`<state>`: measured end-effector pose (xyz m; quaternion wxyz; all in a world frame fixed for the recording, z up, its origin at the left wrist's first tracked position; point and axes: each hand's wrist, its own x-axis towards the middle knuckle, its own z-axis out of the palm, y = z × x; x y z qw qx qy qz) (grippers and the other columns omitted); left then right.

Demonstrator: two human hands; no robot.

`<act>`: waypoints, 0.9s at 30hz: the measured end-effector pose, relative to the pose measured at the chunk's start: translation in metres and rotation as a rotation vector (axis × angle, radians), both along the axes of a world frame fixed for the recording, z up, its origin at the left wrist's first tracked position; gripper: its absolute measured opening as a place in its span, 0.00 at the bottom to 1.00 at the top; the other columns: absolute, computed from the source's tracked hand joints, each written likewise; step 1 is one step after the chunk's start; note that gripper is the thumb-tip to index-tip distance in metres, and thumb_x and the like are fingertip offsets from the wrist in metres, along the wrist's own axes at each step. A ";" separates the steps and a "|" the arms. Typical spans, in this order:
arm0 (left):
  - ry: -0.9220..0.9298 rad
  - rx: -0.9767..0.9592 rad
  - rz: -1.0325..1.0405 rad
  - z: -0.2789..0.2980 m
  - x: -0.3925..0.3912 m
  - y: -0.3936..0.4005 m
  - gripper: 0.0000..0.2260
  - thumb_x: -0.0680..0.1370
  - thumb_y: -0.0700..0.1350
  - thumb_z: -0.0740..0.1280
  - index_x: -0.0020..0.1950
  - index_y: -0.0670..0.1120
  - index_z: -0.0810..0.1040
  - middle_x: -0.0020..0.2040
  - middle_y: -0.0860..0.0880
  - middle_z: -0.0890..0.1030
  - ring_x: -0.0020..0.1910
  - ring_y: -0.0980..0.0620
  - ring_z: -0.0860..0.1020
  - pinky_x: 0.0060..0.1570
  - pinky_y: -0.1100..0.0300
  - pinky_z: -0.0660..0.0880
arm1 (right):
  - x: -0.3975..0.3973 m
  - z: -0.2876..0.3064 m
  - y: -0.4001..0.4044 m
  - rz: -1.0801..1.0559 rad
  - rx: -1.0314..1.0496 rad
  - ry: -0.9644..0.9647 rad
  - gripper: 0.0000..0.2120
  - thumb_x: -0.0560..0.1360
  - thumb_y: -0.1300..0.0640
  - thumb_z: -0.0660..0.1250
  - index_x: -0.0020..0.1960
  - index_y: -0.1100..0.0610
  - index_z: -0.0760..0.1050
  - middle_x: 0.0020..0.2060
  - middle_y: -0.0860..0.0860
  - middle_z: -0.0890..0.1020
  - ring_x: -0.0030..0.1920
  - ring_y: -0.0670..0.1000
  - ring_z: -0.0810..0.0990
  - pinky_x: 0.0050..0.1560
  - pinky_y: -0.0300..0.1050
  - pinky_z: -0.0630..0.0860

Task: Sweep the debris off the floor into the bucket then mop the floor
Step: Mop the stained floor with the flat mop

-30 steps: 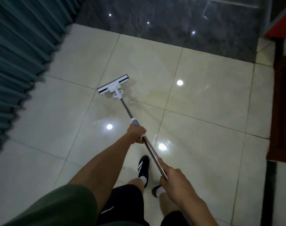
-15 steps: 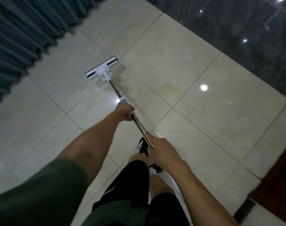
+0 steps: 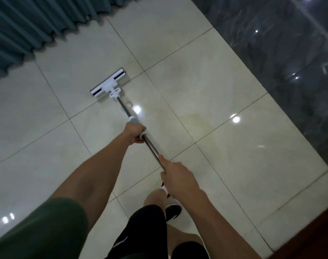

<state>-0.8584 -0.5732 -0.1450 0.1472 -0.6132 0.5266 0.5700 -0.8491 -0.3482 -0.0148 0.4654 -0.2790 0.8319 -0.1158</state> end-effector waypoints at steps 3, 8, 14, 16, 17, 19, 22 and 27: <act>-0.011 0.017 0.007 -0.012 -0.007 0.007 0.08 0.78 0.38 0.70 0.49 0.40 0.71 0.44 0.38 0.79 0.37 0.42 0.81 0.32 0.50 0.80 | -0.009 -0.010 0.004 0.021 0.025 -0.005 0.27 0.84 0.53 0.56 0.80 0.44 0.52 0.51 0.57 0.78 0.45 0.55 0.76 0.46 0.50 0.77; -0.049 0.035 -0.025 -0.025 -0.016 0.035 0.07 0.79 0.39 0.69 0.46 0.40 0.71 0.42 0.38 0.80 0.36 0.43 0.81 0.32 0.50 0.80 | -0.013 -0.016 0.034 -0.016 0.069 -0.012 0.27 0.83 0.54 0.55 0.79 0.43 0.51 0.47 0.55 0.76 0.42 0.54 0.73 0.44 0.49 0.73; -0.138 0.031 -0.162 -0.031 -0.017 0.112 0.07 0.79 0.38 0.69 0.50 0.37 0.72 0.48 0.34 0.81 0.40 0.38 0.84 0.29 0.47 0.81 | 0.011 -0.018 0.111 -0.156 0.075 -0.056 0.29 0.83 0.55 0.54 0.78 0.38 0.48 0.42 0.52 0.75 0.40 0.53 0.76 0.41 0.47 0.73; -0.161 0.022 -0.224 -0.034 -0.014 0.154 0.09 0.78 0.38 0.67 0.55 0.35 0.73 0.51 0.34 0.81 0.42 0.36 0.84 0.27 0.49 0.80 | 0.018 -0.018 0.149 -0.202 0.096 -0.077 0.29 0.82 0.53 0.54 0.77 0.35 0.47 0.39 0.50 0.74 0.37 0.52 0.75 0.39 0.47 0.72; -0.165 0.020 -0.250 -0.035 -0.012 0.176 0.11 0.78 0.38 0.67 0.57 0.34 0.73 0.52 0.34 0.80 0.42 0.36 0.83 0.27 0.49 0.81 | 0.021 -0.017 0.170 -0.219 0.102 -0.083 0.29 0.82 0.53 0.54 0.77 0.35 0.46 0.38 0.50 0.74 0.37 0.52 0.74 0.38 0.47 0.72; -0.162 0.024 -0.285 -0.035 -0.009 0.221 0.12 0.77 0.39 0.67 0.58 0.33 0.74 0.53 0.34 0.79 0.44 0.36 0.83 0.27 0.50 0.81 | 0.029 -0.017 0.213 -0.243 0.088 -0.086 0.29 0.82 0.51 0.55 0.77 0.35 0.46 0.38 0.50 0.75 0.37 0.52 0.75 0.38 0.47 0.72; -0.153 0.018 -0.297 -0.036 -0.003 0.293 0.12 0.76 0.38 0.67 0.57 0.33 0.74 0.52 0.34 0.79 0.42 0.36 0.83 0.21 0.55 0.77 | 0.040 -0.020 0.286 -0.273 0.070 -0.106 0.28 0.82 0.51 0.56 0.78 0.37 0.49 0.43 0.52 0.79 0.43 0.54 0.78 0.43 0.49 0.75; -0.114 0.031 -0.330 -0.032 0.007 0.416 0.06 0.76 0.36 0.67 0.48 0.34 0.73 0.41 0.35 0.79 0.28 0.43 0.81 0.20 0.56 0.76 | 0.060 -0.013 0.402 -0.382 0.080 -0.155 0.28 0.82 0.52 0.56 0.77 0.34 0.51 0.44 0.49 0.73 0.46 0.53 0.77 0.47 0.48 0.74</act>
